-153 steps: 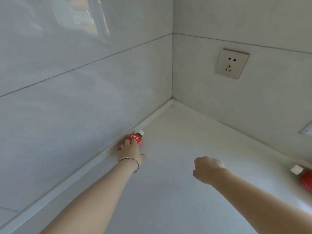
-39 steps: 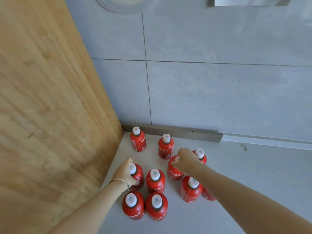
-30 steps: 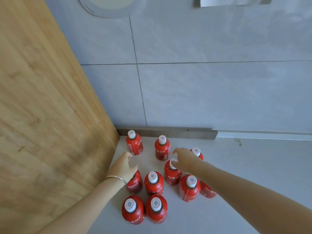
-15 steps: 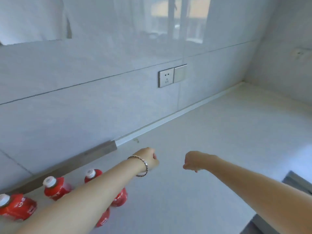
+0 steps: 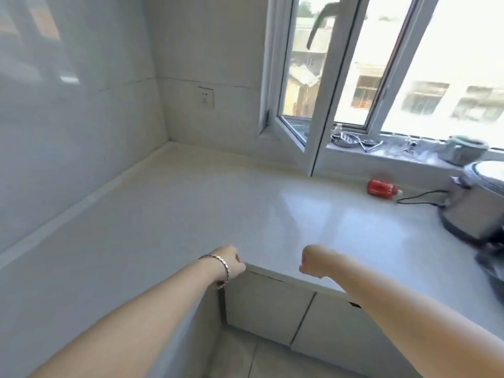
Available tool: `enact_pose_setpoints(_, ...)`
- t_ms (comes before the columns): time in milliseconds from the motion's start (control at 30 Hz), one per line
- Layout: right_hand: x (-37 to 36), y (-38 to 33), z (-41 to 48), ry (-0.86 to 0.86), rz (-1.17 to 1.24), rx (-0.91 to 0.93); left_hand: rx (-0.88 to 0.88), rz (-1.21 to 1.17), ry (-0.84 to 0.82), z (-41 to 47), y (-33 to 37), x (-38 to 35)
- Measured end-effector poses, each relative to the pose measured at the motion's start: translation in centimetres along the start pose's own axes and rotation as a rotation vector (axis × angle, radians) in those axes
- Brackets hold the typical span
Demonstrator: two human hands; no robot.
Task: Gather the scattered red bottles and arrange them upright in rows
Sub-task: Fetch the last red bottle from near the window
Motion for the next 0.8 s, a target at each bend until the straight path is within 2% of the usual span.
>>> enact_pose_setpoints(167,5.1,11.7,3.0,0.052,0.118,-0.130,-0.123,0.089,0.018,6.2,12.6,0.8)
enact_pose_setpoints(333,9.5,19.5,6.6,0.115,0.172,-0.246,-0.234,0.181,-0.011,12.8,21.6,1.0)
enact_pose_setpoints(500,12.4,25.7,12.0,0.109,0.228,-0.312,-0.300,0.152,0.033,20.2,28.5,2.6)
enact_pose_setpoints(667,14.5,31.5,18.2,0.141,0.273,-0.374,-0.357,0.221,-0.039,27.2,34.0,3.1)
enact_pose_setpoints(800,15.9,35.4,23.2,0.115,0.260,-0.370,-0.336,0.256,-0.086,32.2,36.9,2.5)
Point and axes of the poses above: each hand's wrist, its own z-axis towards the middle knuckle, its own x-axis out of the back of the hand, y = z × x, the point moved 7 cm from there along z, towards the middle knuckle, and after that the axes turned 9 degrees about z, right-handed, at the moved point
